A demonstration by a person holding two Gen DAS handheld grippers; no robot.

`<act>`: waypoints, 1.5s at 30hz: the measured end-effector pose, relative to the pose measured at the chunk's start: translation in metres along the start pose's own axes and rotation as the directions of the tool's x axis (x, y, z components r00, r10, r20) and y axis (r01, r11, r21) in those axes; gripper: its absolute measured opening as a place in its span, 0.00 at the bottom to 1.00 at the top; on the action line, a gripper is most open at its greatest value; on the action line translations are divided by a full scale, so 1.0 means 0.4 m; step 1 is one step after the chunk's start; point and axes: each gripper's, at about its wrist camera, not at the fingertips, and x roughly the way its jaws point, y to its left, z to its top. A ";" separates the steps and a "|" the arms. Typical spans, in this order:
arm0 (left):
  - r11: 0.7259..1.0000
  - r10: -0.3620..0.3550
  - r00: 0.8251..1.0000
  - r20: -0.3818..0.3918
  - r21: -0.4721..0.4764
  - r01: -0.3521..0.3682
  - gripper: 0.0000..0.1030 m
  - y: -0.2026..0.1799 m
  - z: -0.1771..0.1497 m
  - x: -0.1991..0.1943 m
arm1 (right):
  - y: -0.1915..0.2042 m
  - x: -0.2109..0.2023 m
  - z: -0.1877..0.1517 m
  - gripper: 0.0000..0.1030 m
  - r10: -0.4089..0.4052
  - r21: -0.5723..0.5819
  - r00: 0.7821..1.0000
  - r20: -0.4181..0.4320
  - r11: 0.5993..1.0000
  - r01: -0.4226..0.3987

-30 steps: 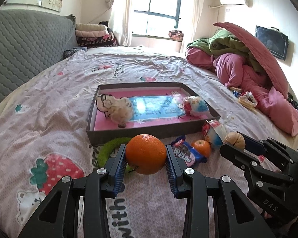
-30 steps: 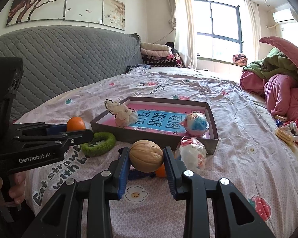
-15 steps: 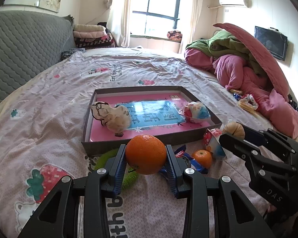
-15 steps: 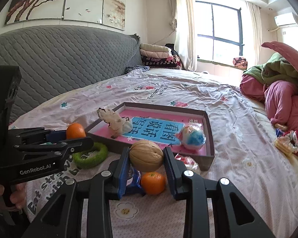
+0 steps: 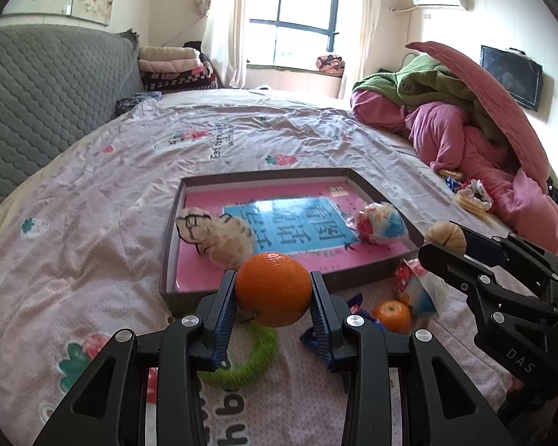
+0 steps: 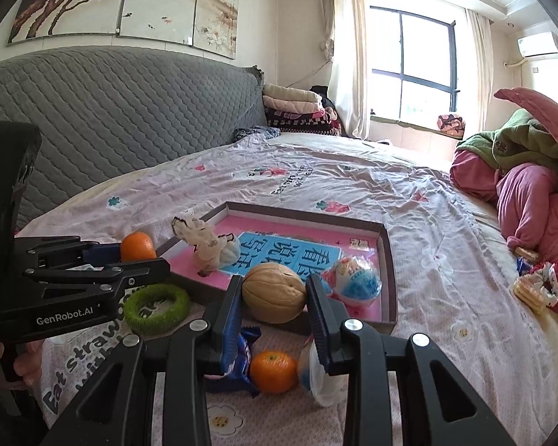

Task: Organize objects
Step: 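Carry the orange and walnut over the grey box with both grippers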

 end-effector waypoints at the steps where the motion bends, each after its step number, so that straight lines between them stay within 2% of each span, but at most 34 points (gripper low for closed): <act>1: 1.000 0.002 1.000 0.002 0.002 -0.002 0.37 0.002 0.004 0.002 | -0.002 0.002 0.004 0.33 -0.001 0.000 1.000 0.003 1.000 0.001; 6: 1.000 -0.010 1.000 0.007 -0.007 0.010 0.37 0.013 0.025 0.012 | -0.015 0.022 0.023 0.33 -0.002 0.017 1.000 0.005 1.000 0.002; 18: 1.000 0.015 0.999 0.032 0.007 -0.015 0.37 0.037 0.064 0.031 | -0.024 0.050 0.051 0.33 -0.015 -0.008 1.000 0.015 1.000 0.015; 26: 1.000 0.026 0.997 0.077 0.014 -0.027 0.37 0.054 0.105 0.023 | -0.037 0.063 0.085 0.33 -0.033 -0.038 0.998 0.055 0.999 0.036; 36: 0.999 0.032 0.996 0.086 0.004 -0.033 0.37 0.081 0.140 0.047 | -0.045 0.086 0.149 0.33 -0.028 -0.031 0.995 0.095 0.999 0.031; 45: 1.000 0.018 0.992 0.124 0.021 -0.020 0.37 0.087 0.186 0.061 | -0.054 0.140 0.149 0.33 -0.031 -0.037 0.997 0.068 0.999 0.033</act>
